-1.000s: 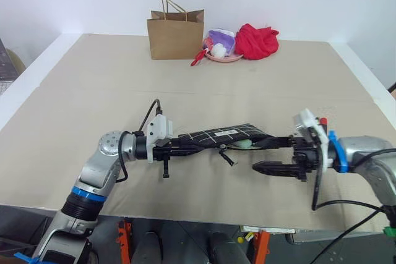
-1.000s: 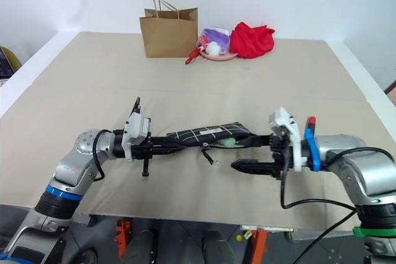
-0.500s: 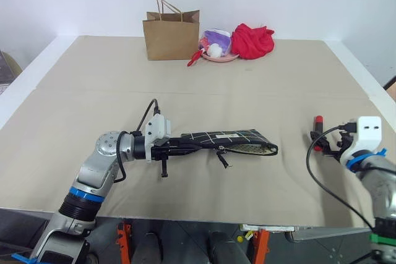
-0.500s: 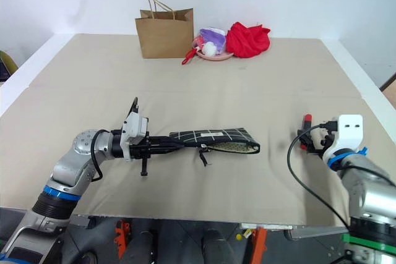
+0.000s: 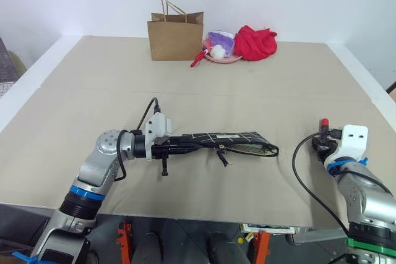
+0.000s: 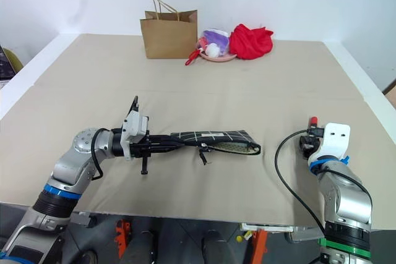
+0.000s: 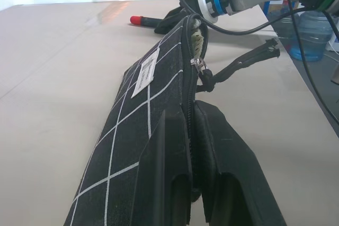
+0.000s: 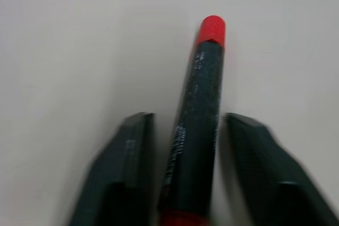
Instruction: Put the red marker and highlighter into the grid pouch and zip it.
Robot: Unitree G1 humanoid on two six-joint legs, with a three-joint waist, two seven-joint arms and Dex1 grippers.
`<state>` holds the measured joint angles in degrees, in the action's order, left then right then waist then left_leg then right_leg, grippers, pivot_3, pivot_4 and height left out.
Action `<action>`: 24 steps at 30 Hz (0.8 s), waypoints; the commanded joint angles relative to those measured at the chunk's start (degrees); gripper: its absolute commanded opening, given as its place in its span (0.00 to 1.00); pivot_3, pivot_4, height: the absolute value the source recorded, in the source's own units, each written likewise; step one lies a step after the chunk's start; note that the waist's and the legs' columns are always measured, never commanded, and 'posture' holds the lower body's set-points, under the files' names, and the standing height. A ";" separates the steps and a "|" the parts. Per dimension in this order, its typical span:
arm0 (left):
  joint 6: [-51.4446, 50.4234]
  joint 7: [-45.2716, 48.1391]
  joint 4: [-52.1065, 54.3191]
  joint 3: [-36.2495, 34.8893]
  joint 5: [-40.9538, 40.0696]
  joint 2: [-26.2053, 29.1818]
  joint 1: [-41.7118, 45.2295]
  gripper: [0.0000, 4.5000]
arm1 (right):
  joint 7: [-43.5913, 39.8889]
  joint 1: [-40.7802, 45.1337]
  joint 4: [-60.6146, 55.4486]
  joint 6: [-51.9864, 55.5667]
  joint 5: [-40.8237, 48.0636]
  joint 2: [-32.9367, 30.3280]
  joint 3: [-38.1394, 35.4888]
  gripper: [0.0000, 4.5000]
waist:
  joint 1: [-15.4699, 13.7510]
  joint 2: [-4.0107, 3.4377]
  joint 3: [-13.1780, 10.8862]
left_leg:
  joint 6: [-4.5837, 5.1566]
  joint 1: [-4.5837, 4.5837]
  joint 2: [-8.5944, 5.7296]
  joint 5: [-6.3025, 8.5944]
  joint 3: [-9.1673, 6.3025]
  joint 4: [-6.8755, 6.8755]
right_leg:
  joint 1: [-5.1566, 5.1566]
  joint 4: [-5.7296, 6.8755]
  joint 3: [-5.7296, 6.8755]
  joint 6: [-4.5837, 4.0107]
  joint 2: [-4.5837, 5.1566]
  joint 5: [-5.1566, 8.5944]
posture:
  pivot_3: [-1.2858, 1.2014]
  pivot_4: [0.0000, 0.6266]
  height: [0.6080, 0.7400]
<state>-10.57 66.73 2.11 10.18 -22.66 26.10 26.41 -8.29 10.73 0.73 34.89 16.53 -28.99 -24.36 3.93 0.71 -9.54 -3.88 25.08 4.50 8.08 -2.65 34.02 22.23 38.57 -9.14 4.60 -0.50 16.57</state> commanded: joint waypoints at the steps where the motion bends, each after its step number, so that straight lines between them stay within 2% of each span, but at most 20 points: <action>1: 0.45 0.12 0.73 -1.01 -0.61 0.06 0.72 0.00 | 0.87 -2.41 1.21 2.94 -1.48 -0.76 -0.31 0.18 | -0.11 0.05 0.03 | 0.00 0.00 0.00 0.00 -0.01 0.00 | 0.00 0.00 0.01 0.00 0.00 0.00 | 0.52 0.24 1.00; 4: 0.49 0.33 0.60 -1.00 -0.59 0.13 0.69 0.00 | -1.13 -2.95 0.20 2.59 -1.55 -2.54 0.23 0.16 | -0.40 0.08 0.05 | 0.00 0.00 0.00 0.00 -0.03 -0.01 | 0.00 0.00 0.03 0.02 -0.01 0.00 | 0.52 0.24 1.00; 5: 0.50 0.39 0.50 -1.04 -0.59 0.16 0.76 0.00 | -3.91 -3.51 -1.45 1.22 -2.02 -4.91 1.58 0.16 | -0.44 0.08 0.05 | 0.00 0.00 0.00 0.00 -0.03 -0.02 | 0.00 0.00 0.03 0.04 0.00 0.01 | 0.52 0.24 1.00; 9: 0.42 0.55 0.18 -1.16 -0.79 0.17 1.06 0.00 | -20.01 -1.79 -8.42 -8.47 3.69 -10.57 2.97 0.16 | -0.41 -0.07 -0.06 | 0.00 0.00 0.00 0.00 0.00 -0.06 | 0.05 0.00 0.02 0.08 -0.01 0.03 | 0.52 0.24 1.00; 12: 0.49 0.97 0.03 -0.90 -0.83 0.17 1.20 0.00 | -39.66 0.11 -13.41 -11.56 13.12 -16.96 2.44 0.16 | 0.53 -0.22 -0.12 | 0.00 0.01 -0.01 0.00 0.02 -0.07 | 0.10 0.02 -0.01 0.19 0.00 -0.04 | 0.52 0.24 1.00; 14: 0.57 1.26 -0.09 -0.83 -0.80 0.18 1.32 0.00 | -48.71 -0.05 -14.38 -14.30 13.56 -22.10 4.08 0.16 | 0.55 -0.31 -0.18 | 0.00 0.00 -0.02 0.00 0.01 -0.09 | 0.09 0.04 -0.01 0.20 0.00 -0.04 | 0.52 0.24 1.00; 18: 0.60 1.70 -0.34 -0.75 -0.55 0.04 1.81 0.00 | -64.34 -3.92 -17.22 -9.44 19.94 -30.93 4.99 0.16 | 0.32 -0.02 -0.19 | 0.01 0.02 0.00 0.02 -0.13 -0.11 | 0.04 0.03 0.14 0.15 -0.02 0.06 | 0.52 0.24 1.00; 24: 0.49 1.72 -0.01 -0.63 -0.38 0.21 1.52 0.00 | -70.99 -7.24 -16.87 -8.00 19.18 -36.65 6.71 0.16 | 0.19 -0.07 -0.25 | -0.01 0.08 -0.21 0.03 -0.07 -0.07 | 0.05 0.00 0.11 0.26 0.22 0.14 | 0.52 0.24 1.00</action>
<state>-10.48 68.12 0.99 10.31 -22.58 25.96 27.31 -77.79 3.14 -15.44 27.01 35.62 -64.58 -17.60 4.11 0.64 -9.79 -3.89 25.13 4.29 8.11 -2.73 33.95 22.28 38.58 -9.03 4.86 -0.29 16.70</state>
